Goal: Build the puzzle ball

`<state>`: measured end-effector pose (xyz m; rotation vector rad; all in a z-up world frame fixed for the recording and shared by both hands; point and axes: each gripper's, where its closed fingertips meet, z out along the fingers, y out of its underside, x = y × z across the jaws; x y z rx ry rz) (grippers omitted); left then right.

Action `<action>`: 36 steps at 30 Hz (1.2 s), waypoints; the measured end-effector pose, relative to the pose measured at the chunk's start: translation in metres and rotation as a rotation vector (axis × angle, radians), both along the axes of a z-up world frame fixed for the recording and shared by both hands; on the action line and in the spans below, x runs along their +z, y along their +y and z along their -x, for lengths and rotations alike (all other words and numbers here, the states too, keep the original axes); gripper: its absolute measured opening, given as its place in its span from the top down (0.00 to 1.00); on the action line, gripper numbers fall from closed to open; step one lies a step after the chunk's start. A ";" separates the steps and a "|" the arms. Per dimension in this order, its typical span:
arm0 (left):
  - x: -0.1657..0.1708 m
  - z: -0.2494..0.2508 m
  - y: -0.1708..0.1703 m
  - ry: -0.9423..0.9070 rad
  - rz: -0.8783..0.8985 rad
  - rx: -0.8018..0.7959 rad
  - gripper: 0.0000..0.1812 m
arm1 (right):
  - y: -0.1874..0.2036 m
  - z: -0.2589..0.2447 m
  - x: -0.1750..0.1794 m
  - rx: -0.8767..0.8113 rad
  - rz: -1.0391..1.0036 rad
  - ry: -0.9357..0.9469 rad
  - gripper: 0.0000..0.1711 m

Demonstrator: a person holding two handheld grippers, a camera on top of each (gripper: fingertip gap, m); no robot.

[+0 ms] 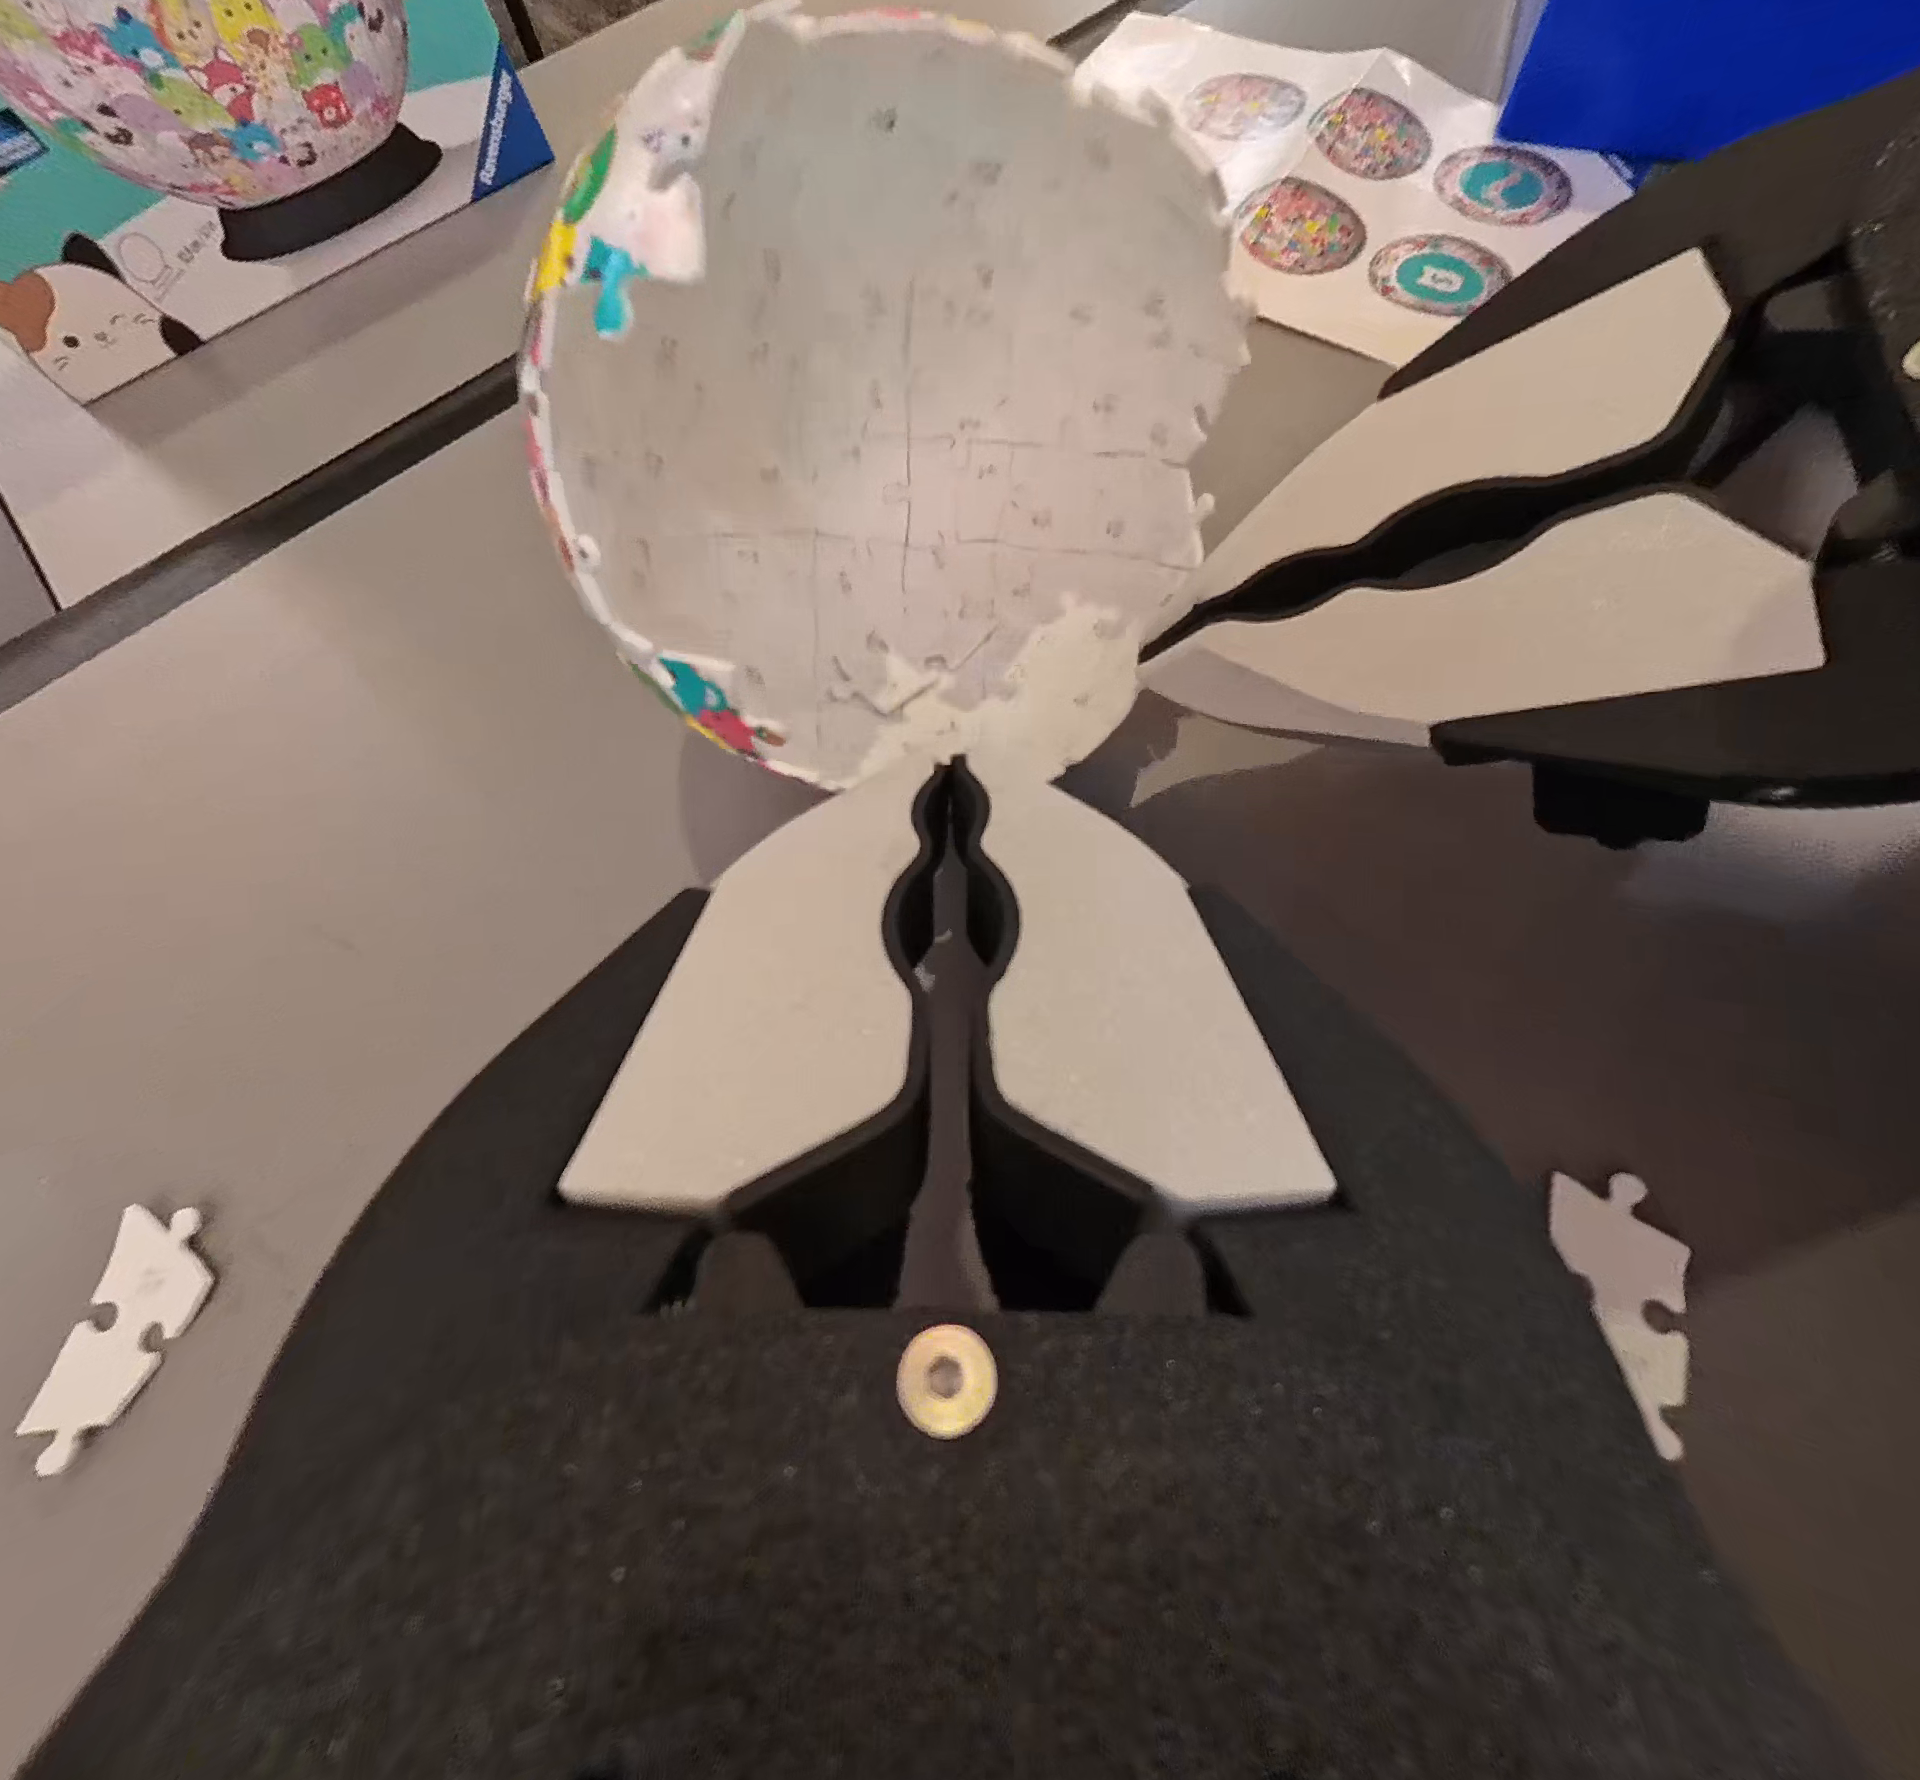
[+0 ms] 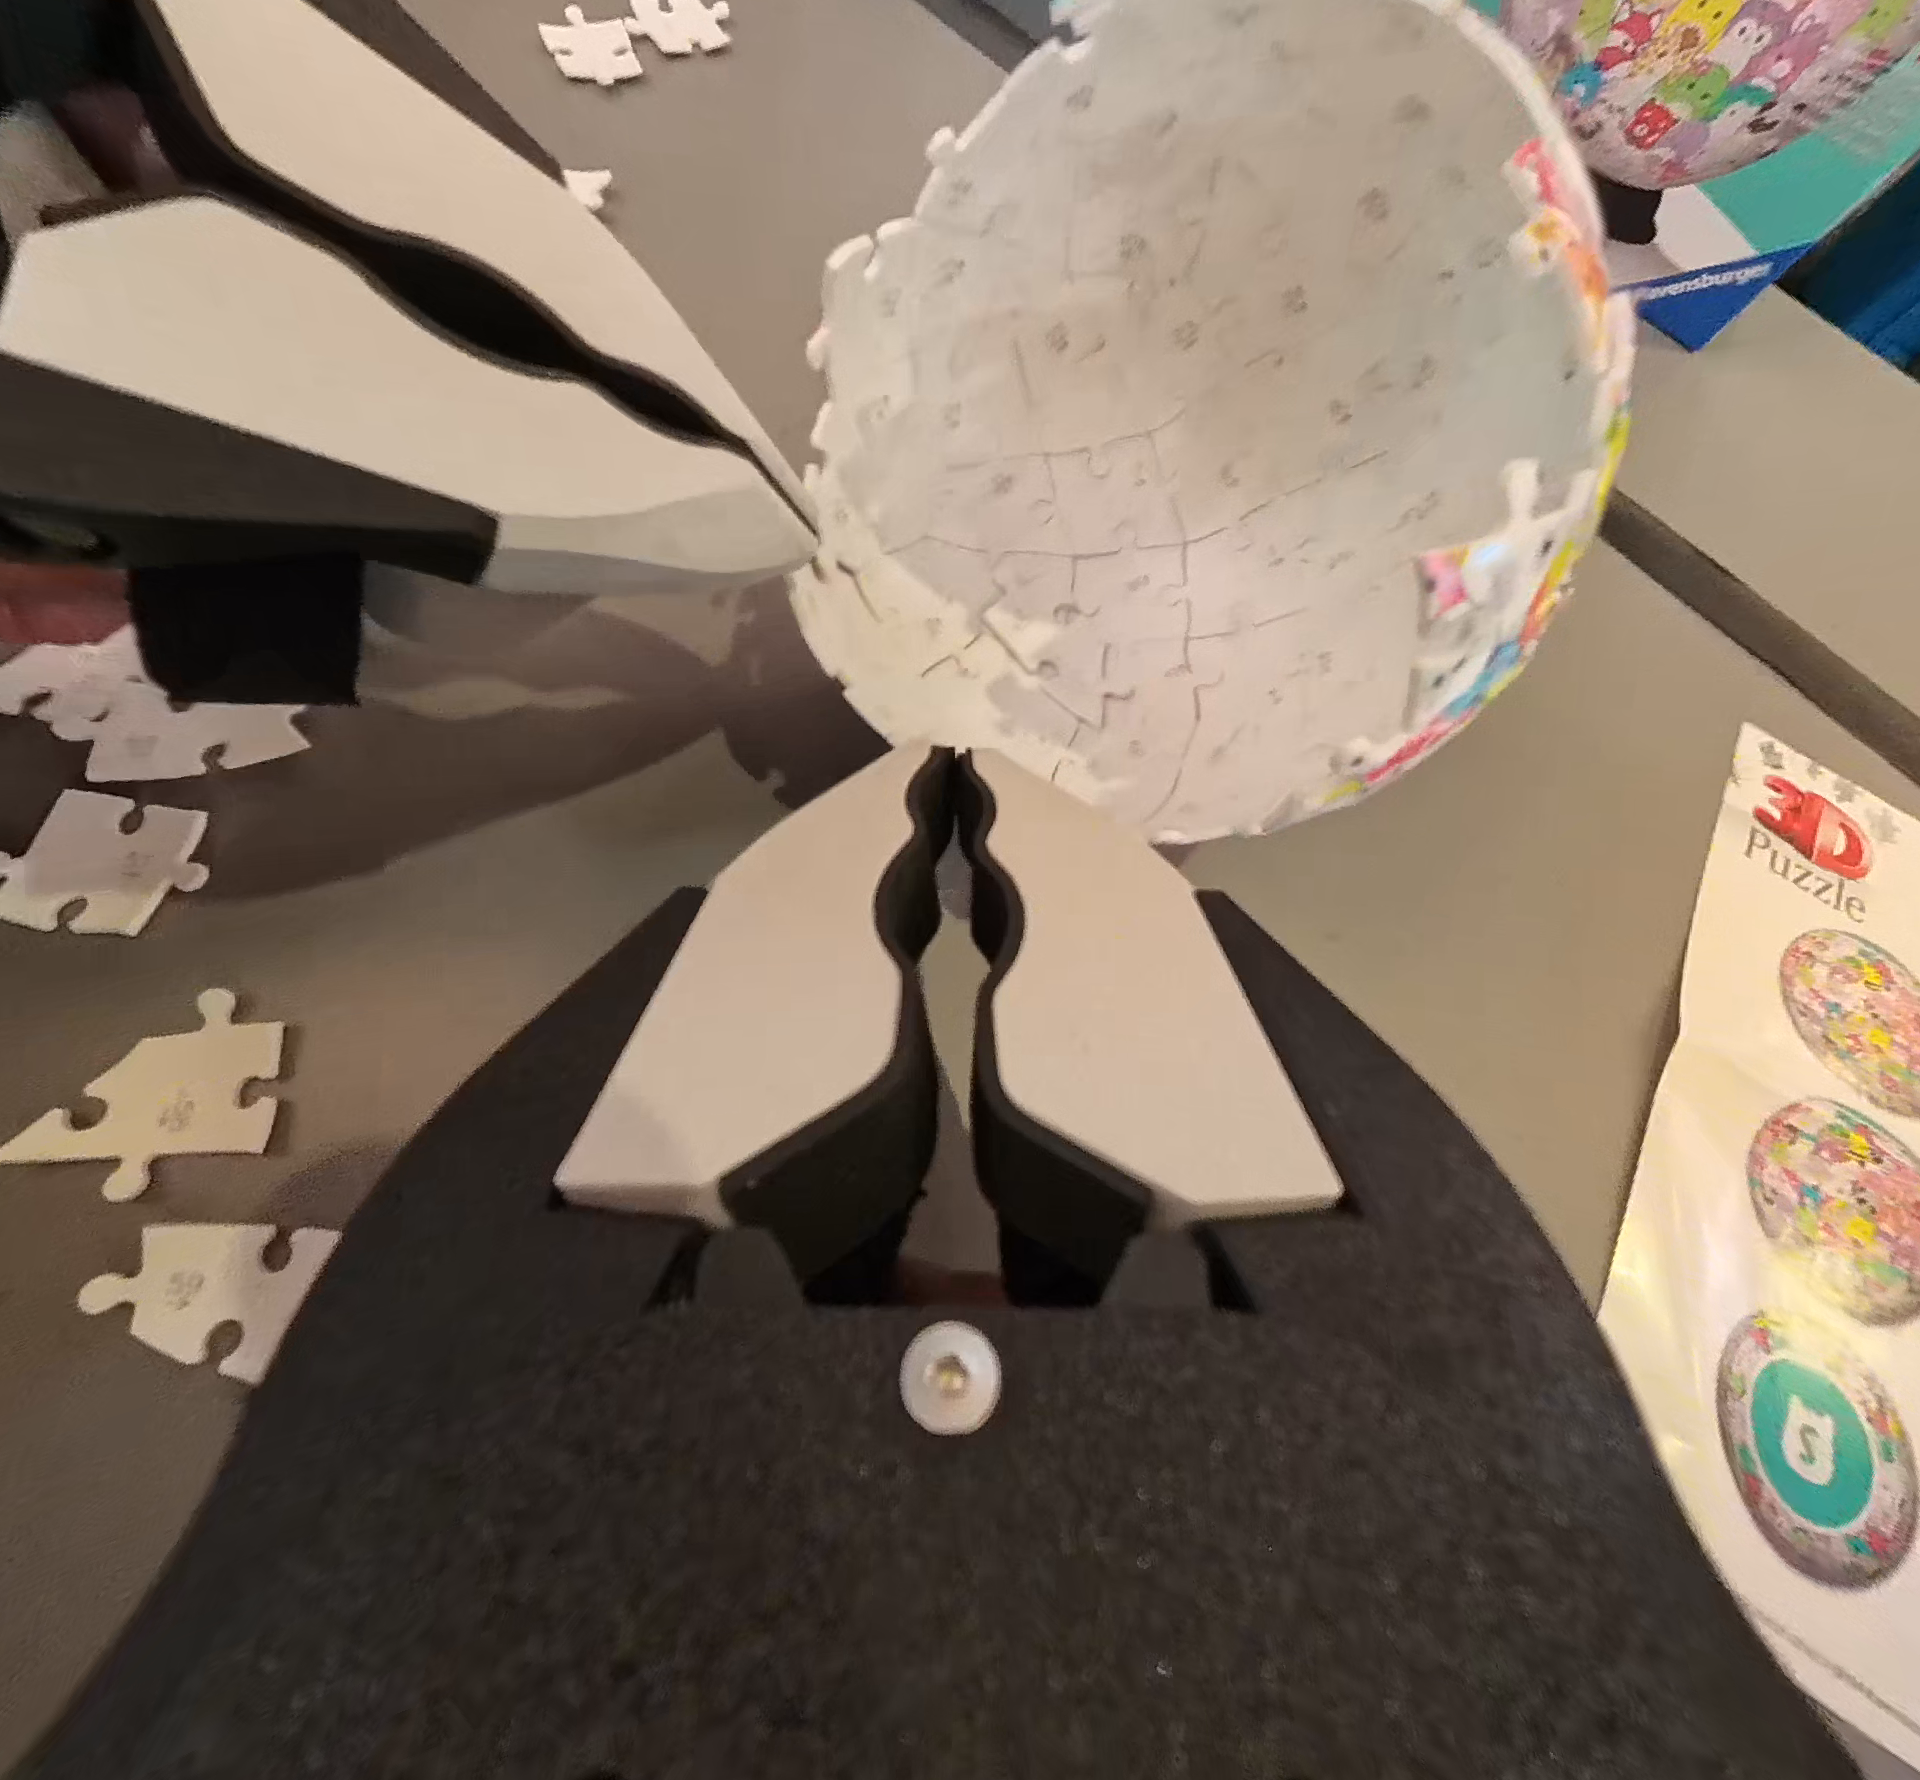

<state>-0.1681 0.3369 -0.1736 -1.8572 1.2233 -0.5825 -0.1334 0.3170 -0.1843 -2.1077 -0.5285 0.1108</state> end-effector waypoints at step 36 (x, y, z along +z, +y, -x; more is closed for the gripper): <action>-0.026 -0.012 0.007 0.152 -0.005 0.029 1.00 | 0.008 0.002 -0.011 0.002 -0.040 -0.186 1.00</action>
